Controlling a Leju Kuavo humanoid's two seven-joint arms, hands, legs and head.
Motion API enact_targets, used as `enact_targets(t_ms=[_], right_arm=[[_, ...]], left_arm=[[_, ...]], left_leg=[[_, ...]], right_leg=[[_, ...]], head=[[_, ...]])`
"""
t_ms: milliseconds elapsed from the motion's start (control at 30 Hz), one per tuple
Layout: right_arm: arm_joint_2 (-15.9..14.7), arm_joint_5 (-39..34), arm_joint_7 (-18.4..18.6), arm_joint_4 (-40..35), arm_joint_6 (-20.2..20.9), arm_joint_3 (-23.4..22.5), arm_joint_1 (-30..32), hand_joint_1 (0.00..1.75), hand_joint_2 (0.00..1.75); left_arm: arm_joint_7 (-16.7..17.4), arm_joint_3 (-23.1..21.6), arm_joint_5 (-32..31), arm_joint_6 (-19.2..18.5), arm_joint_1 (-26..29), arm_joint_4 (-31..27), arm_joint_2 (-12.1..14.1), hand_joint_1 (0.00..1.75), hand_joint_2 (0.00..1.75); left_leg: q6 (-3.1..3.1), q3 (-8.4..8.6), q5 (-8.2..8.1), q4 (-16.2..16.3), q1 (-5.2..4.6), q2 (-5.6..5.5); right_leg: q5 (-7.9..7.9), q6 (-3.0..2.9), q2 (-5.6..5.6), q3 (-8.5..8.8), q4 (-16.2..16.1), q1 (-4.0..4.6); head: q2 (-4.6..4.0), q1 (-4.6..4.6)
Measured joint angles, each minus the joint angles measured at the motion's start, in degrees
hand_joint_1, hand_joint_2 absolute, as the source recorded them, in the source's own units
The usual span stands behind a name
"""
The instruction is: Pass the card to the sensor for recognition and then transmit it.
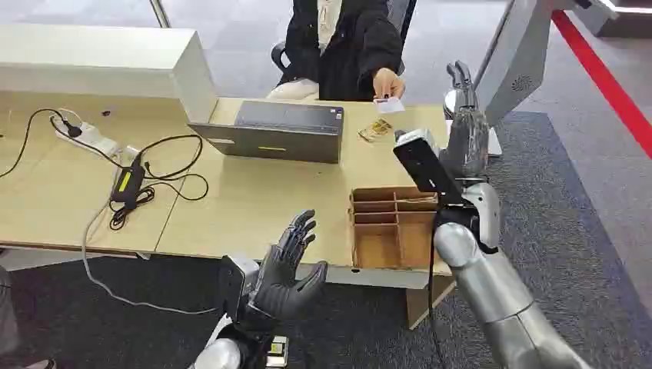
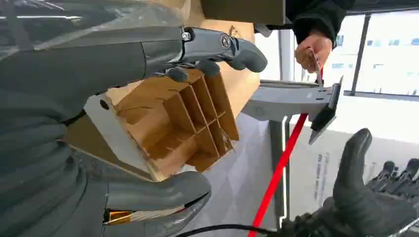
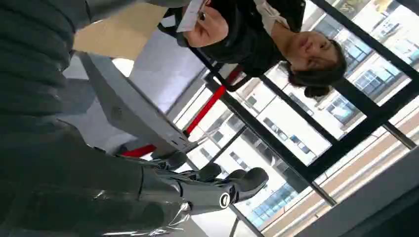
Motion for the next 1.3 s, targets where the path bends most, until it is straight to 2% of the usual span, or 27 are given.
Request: enact_targets(t_ms=[167, 433, 833, 867, 1300], right_arm=[[-0.3, 2.8, 2.0, 11.3, 0.3, 2.4, -6.9, 0.00, 1.75], [0.3, 5.1, 3.7, 24.8, -0.5, 5.6, -13.4, 0.00, 1.75], [2.9, 3.2, 4.5, 37.5, -3.2, 8.3, -18.5, 0.00, 1.75], [3.0, 2.9, 4.3, 38.2, -3.3, 8.5, -18.7, 1.75, 1.75], [4.4, 2.2, 1.7, 42.2, -4.0, 8.9, -19.0, 1.75, 1.75]], left_arm=[[-0.3, -0.8, 0.6, -0.2, -0.8, 0.9, -0.5, 0.00, 1.75], [-0.4, -1.0, 0.4, -0.9, -1.1, 1.7, -0.7, 0.00, 1.75], [0.7, -1.2, -0.5, -0.7, -1.0, 1.8, -0.6, 0.00, 1.75], [0.8, -1.2, -0.5, -0.6, -1.0, 1.8, -0.6, 0.00, 1.75], [1.5, -1.2, -0.7, -0.1, -0.2, 1.8, -0.6, 0.00, 1.75]], left_leg=[[0.00, -0.02, 0.00, 0.0, 0.00, -0.02], [0.00, -0.04, 0.00, 0.0, 0.00, -0.02], [0.00, -0.04, 0.00, 0.0, 0.00, -0.02], [0.00, -0.04, 0.00, 0.0, 0.00, -0.01], [0.00, -0.04, 0.00, 0.0, 0.00, -0.01]], right_leg=[[0.00, 0.00, 0.00, -0.01, 0.0, 0.00], [-0.01, 0.00, 0.00, -0.04, 0.0, 0.01], [-0.01, 0.00, 0.00, -0.05, 0.0, 0.01], [-0.01, 0.00, 0.00, -0.05, 0.0, 0.01], [-0.01, 0.00, 0.00, -0.06, 0.0, 0.01]], head=[[-0.02, 0.00], [-0.02, 0.00], [-0.02, -0.02], [-0.02, 0.00], [-0.02, 0.00]])
